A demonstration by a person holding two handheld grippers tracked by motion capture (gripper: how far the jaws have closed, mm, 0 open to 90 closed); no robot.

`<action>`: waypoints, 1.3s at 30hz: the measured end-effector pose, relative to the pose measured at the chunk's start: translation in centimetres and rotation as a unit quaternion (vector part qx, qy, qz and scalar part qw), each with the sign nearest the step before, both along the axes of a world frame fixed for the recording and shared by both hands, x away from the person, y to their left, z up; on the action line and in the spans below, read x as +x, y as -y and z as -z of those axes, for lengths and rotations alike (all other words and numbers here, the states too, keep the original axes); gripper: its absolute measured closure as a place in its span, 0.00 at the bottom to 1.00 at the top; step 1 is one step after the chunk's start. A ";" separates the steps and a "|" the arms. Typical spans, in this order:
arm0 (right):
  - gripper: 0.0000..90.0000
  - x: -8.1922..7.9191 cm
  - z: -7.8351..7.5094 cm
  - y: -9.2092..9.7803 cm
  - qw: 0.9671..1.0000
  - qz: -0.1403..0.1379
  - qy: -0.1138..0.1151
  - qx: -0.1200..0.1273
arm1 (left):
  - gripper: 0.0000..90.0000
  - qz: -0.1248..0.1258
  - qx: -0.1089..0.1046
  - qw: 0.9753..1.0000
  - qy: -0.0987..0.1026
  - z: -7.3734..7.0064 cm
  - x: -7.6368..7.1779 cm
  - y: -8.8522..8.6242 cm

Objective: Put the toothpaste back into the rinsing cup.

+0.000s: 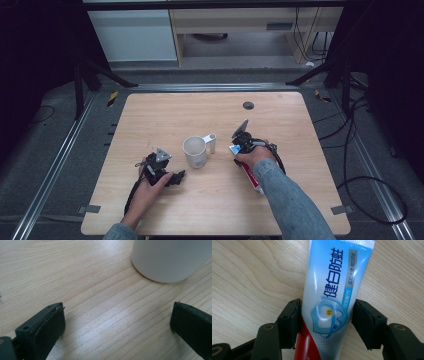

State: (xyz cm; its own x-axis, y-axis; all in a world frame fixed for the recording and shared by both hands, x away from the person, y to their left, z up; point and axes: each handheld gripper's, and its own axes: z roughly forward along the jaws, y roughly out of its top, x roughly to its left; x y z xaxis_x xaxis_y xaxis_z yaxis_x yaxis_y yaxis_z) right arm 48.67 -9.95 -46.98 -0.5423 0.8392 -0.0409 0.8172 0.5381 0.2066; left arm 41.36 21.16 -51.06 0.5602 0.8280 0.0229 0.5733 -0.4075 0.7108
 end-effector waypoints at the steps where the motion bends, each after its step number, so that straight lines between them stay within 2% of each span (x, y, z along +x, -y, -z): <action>1: 0.46 0.0 0.0 -0.1 1.000 0.000 0.000 0.000 | 0.00 0.000 0.000 1.000 0.000 0.0 0.0 0.0; 3: 0.49 0.1 0.0 -0.2 1.000 -0.004 -0.001 0.001 | 0.00 0.000 0.000 1.000 0.000 0.0 0.0 0.0; 4: 0.51 0.2 0.1 0.1 1.000 -0.029 0.006 -0.001 | 0.00 0.000 0.000 1.000 0.000 0.0 0.0 0.0; 5: 0.52 0.0 0.0 -0.3 1.000 -0.009 -0.003 0.004 | 0.00 0.000 -0.001 1.000 0.000 0.0 0.0 0.0; 6: 0.52 0.0 0.0 -0.3 1.000 -0.009 -0.003 0.004 | 0.00 0.000 -0.001 1.000 0.000 0.0 0.0 0.0; 7: 0.56 -0.1 -0.1 -0.4 1.000 -0.022 0.000 0.001 | 0.00 0.000 -0.001 1.000 -0.001 0.0 0.0 0.0; 9: 0.58 -0.1 -0.2 -0.5 1.000 -0.023 0.000 -0.001 | 0.00 0.001 -0.001 1.000 -0.001 0.0 0.0 0.0; 10: 0.63 -0.1 -0.2 -0.3 0.999 -0.041 0.005 0.000 | 0.00 0.001 -0.001 1.000 -0.001 0.0 0.0 0.0; 11: 0.66 -0.1 -0.3 -0.2 0.999 -0.045 0.005 0.001 | 0.00 0.001 -0.001 1.000 -0.001 0.0 0.0 0.0; 12: 0.69 -0.1 -0.5 -0.3 0.999 -0.034 -0.005 0.008 | 0.00 0.001 -0.001 1.000 -0.001 0.0 0.0 0.0; 16: 0.77 -0.2 -1.0 -0.1 0.999 -0.045 -0.008 0.016 | 0.00 0.002 -0.002 1.000 -0.001 0.0 0.0 0.0; 17: 0.78 -0.1 -0.9 0.2 0.998 -0.068 0.002 0.013 | 0.00 0.002 -0.001 1.000 -0.001 0.0 0.0 0.0; 20: 0.80 -0.3 -1.2 0.0 0.998 -0.062 -0.005 0.016 | 0.00 0.002 -0.001 1.000 -0.001 0.0 0.0 0.0; 23: 0.80 -0.4 -1.4 0.3 0.997 -0.077 0.003 0.024 | 0.00 0.004 -0.001 1.000 -0.001 0.0 0.0 -0.1; 24: 0.81 -0.6 -1.5 0.2 0.997 -0.066 -0.001 0.026 | 0.00 0.005 -0.001 1.000 -0.001 0.0 0.0 -0.1; 26: 0.81 -0.5 -1.7 0.3 0.997 -0.075 0.002 0.027 | 0.00 0.005 -0.001 1.000 -0.001 0.0 0.0 -0.1; 27: 0.81 -0.6 -2.0 0.5 0.996 -0.089 0.010 0.026 | 0.00 0.005 -0.001 1.000 -0.001 0.0 0.0 -0.1; 28: 0.81 -0.7 -2.4 0.3 0.997 -0.074 0.005 0.028 | 0.00 0.005 -0.001 1.000 -0.001 0.0 0.0 -0.1; 29: 0.81 -0.7 -2.4 0.3 0.997 -0.074 0.005 0.028 | 0.00 0.005 -0.001 1.000 -0.001 0.0 0.0 -0.1; 31: 0.81 -0.8 -3.4 0.6 0.996 -0.085 0.021 0.025 | 0.00 0.005 -0.001 1.000 -0.001 0.0 0.0 -0.1; 34: 0.81 -0.9 -4.4 0.7 0.996 -0.078 0.028 0.033 | 0.00 0.006 0.000 1.000 0.000 0.0 0.0 -0.1; 35: 0.81 -1.0 -5.2 1.0 0.995 -0.083 0.041 0.035 | 0.00 0.006 0.000 1.000 0.000 0.0 0.0 -0.1; 36: 0.81 -1.0 -5.2 1.0 0.995 -0.083 0.041 0.035 | 0.00 0.006 0.000 1.000 0.000 0.0 0.0 -0.1; 37: 0.81 -1.3 -6.2 1.3 0.995 -0.077 0.052 0.044 | 0.00 0.006 0.000 1.000 0.000 0.0 0.0 -0.1; 39: 0.81 -1.3 -6.4 1.5 0.994 -0.080 0.057 0.047 | 0.00 0.006 0.000 1.000 0.000 0.0 0.0 -0.1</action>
State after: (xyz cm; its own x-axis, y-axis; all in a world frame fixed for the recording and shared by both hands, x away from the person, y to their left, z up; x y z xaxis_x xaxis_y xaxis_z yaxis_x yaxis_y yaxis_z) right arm 47.34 -11.41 -40.60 -0.6649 0.7461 -0.0353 0.6919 0.6330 0.3473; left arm 41.38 21.25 -51.06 0.5695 0.8217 0.0219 0.5692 -0.4134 0.7107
